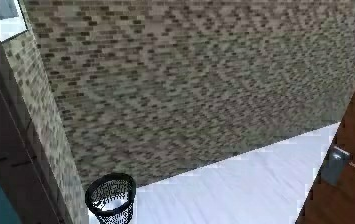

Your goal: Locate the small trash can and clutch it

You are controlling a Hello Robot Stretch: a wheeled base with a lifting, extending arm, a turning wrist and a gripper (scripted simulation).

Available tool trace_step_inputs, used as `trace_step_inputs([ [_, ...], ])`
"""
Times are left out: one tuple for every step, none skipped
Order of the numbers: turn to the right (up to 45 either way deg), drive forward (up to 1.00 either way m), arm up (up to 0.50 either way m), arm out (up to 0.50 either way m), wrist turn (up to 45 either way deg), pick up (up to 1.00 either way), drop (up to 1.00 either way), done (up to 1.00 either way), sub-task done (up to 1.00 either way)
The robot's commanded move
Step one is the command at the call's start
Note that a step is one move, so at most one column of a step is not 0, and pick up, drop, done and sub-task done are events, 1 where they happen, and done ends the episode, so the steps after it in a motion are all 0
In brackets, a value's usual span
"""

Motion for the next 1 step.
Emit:
trace_step_inputs([
  [0.0, 0.55, 0.0, 0.0, 0.0, 0.0, 0.0, 0.0, 0.0],
])
